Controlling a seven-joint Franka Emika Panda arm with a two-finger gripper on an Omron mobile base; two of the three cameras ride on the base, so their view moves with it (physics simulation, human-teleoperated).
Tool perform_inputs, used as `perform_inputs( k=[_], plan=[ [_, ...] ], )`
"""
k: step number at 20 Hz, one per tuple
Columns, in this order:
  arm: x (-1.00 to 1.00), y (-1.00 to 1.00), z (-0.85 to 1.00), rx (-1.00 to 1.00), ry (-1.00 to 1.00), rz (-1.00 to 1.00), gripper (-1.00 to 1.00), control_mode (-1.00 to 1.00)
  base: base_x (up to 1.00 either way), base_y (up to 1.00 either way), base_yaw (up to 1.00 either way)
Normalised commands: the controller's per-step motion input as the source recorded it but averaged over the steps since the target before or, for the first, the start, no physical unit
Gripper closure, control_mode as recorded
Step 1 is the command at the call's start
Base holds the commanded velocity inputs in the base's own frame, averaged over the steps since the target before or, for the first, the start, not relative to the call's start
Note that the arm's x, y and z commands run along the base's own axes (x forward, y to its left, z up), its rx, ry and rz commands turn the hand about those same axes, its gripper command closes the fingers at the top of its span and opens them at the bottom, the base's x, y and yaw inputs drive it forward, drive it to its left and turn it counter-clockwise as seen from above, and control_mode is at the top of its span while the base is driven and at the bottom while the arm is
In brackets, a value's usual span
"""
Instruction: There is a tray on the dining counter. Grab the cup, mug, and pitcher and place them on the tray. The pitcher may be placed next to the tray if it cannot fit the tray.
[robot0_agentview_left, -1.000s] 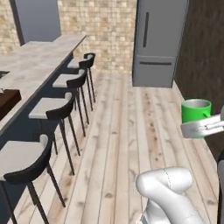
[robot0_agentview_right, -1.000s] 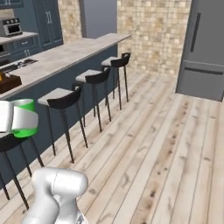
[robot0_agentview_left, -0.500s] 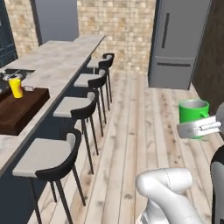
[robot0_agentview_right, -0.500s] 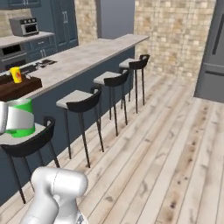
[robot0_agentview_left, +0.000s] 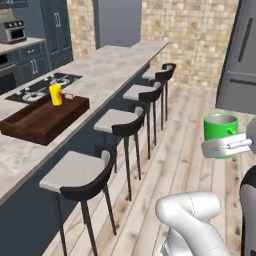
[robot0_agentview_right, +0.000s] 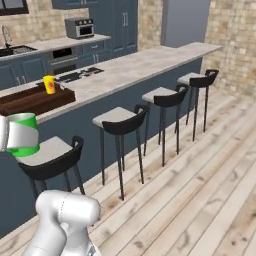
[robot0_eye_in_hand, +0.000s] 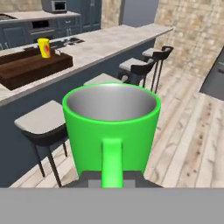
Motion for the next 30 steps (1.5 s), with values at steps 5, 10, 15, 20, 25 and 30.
perform_inputs(
  k=[5, 10, 15, 20, 25, 30],
  plan=[
    [0.00, 0.00, 0.00, 0.00, 0.00, 0.00, 1.00, 1.00, 0.15, 0.60, 0.31],
    [0.00, 0.00, 0.00, 0.00, 0.00, 0.00, 1.00, 1.00, 0.02, 0.50, 0.33],
    [0.00, 0.00, 0.00, 0.00, 0.00, 0.00, 1.00, 1.00, 0.44, 0.03, 0.27],
    [0.00, 0.00, 0.00, 0.00, 0.00, 0.00, 1.00, 1.00, 0.70, 0.00, 0.29],
    [0.00, 0.00, 0.00, 0.00, 0.00, 0.00, 1.00, 1.00, 0.71, 0.00, 0.24],
    [0.00, 0.00, 0.00, 0.00, 0.00, 0.00, 1.00, 1.00, 0.58, 0.00, 0.18]
  ],
)
